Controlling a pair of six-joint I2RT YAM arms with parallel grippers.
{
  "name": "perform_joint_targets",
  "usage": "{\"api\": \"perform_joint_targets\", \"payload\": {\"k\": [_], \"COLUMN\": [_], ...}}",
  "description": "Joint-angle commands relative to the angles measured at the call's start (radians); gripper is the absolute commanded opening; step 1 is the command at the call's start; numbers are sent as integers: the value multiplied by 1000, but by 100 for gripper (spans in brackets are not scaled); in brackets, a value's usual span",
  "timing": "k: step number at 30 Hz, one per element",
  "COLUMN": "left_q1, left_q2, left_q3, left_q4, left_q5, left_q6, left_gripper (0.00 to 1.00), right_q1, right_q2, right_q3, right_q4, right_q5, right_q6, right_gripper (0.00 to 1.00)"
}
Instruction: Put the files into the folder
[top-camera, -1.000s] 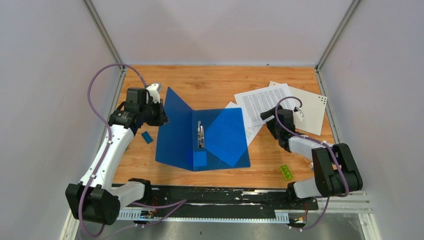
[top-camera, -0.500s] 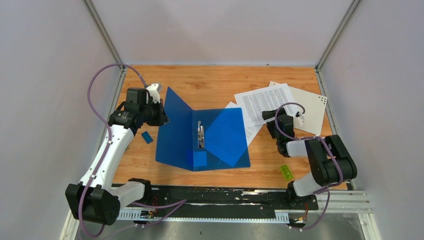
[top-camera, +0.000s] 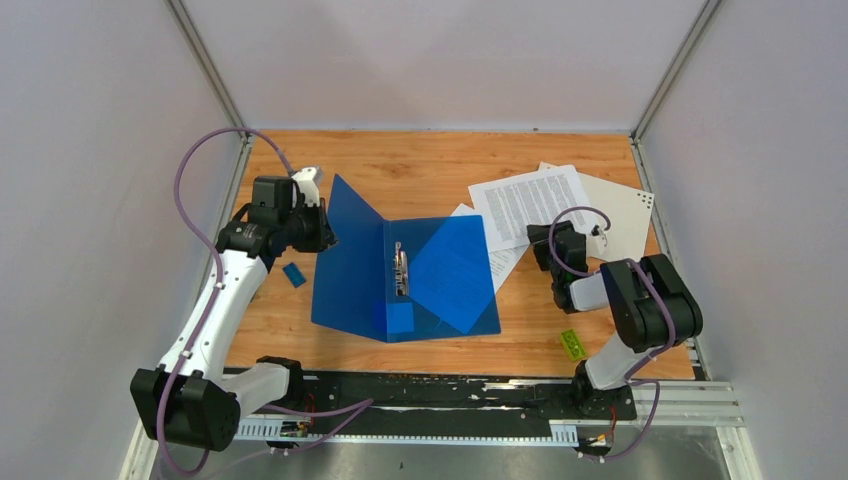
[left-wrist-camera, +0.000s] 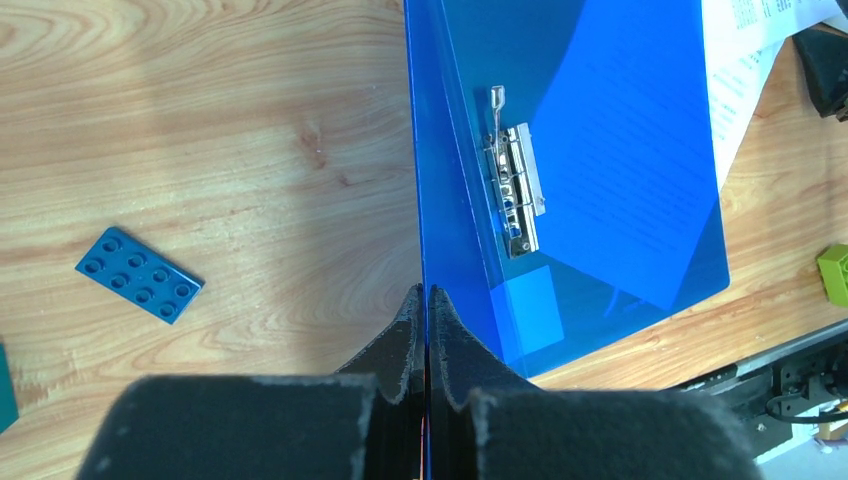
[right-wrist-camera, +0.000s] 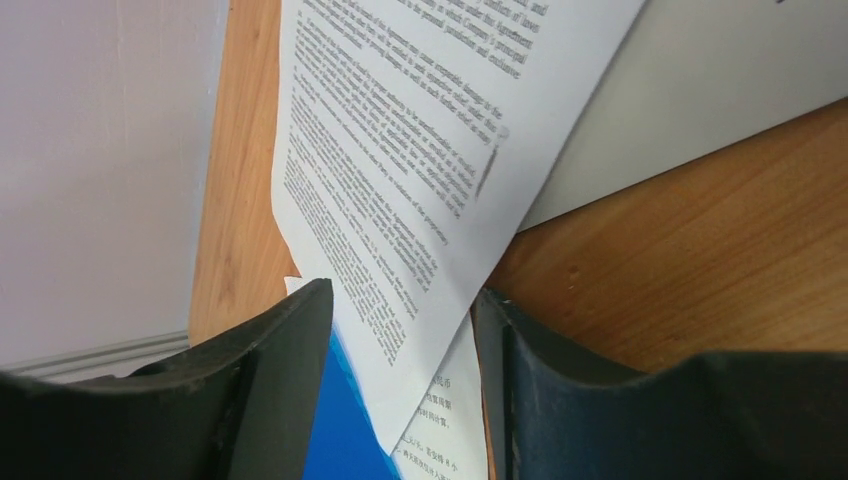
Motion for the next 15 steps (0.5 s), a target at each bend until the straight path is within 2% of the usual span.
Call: {"api": "perform_joint_targets", "payload": {"k": [1, 5, 11, 15], "left_q1": [6, 6, 3, -2], "left_q2": [-29, -27, -28, -19], "left_q3": [12, 14, 24, 41], "left_q4": [11, 8, 6, 29], "left_q5": [-8, -8, -5, 17], "left_q6": [3, 3, 0, -19], "left_gripper": [0, 0, 0, 0], "right_q1": [-15, -21, -42, -51], "right_q2": [45, 87, 180, 190], "right_q3": [11, 1, -22, -27], "right_q4": [67, 161, 407, 437], "right_q5": [-17, -27, -74, -82], "right_q6": [14, -2, -40, -58], "right_gripper": [48, 25, 1, 0]}}
